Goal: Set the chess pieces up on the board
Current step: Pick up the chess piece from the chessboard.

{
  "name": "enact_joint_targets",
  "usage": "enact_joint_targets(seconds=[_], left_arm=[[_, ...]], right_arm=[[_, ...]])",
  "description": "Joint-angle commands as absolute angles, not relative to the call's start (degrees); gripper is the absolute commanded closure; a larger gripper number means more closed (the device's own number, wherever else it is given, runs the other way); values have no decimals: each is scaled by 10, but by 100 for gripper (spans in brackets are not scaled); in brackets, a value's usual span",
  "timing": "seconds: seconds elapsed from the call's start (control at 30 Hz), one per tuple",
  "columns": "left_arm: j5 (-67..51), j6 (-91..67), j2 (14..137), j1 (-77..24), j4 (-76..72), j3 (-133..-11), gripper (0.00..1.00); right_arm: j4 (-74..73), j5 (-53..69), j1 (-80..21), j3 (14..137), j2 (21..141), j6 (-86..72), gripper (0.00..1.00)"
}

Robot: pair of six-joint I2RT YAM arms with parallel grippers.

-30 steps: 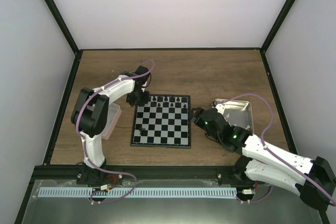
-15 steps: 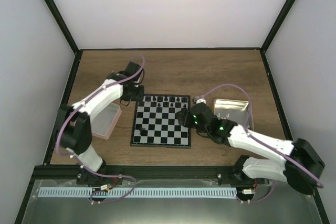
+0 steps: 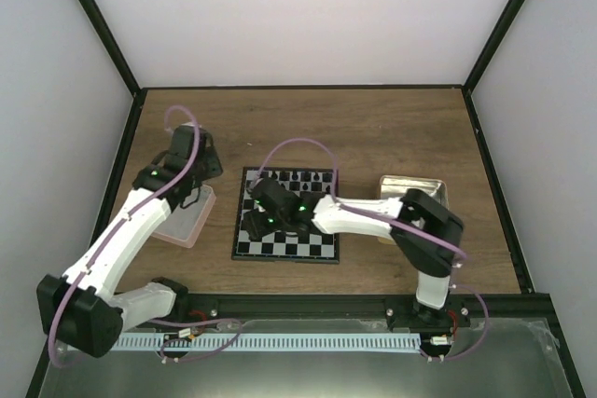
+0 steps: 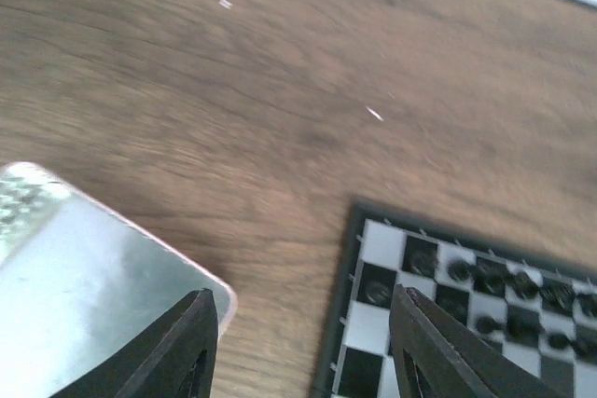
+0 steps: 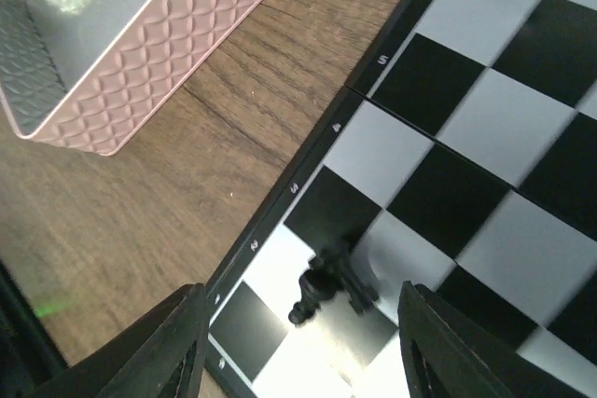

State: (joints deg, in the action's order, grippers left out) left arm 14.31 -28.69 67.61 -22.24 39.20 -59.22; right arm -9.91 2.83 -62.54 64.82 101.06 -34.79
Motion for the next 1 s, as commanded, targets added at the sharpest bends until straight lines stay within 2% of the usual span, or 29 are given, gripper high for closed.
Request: enact_joint_targets(seconds=[0.0,0.17,0.27,0.47,0.63,0.8,0.97], left_arm=[[196,-327,624,-178,375,-560,46],[176,-318,580,-145,361,-530,45],[166,-312,569,-136,356,-517,45],[136,-303,560,-130,343,-500,43],[115,-298,559,-130,336,-495,43],[90,-300,558,-129,332,-488,43],[25,-303,559,-130,317,-466,43]], right_arm=[[-186,2,-642,746,1083,-308,42],[-243,-33,-655,812,1146,-303,44],[-282,-46,-658,854,1175,-303,49],[-324,-91,-664,883,1197,-311,54],[-357,-141,-664,884,1201,-332,64],[-361,-161,-663,859,1185,-352,65],[-350,-170,-662,828,1165,-376,74]])
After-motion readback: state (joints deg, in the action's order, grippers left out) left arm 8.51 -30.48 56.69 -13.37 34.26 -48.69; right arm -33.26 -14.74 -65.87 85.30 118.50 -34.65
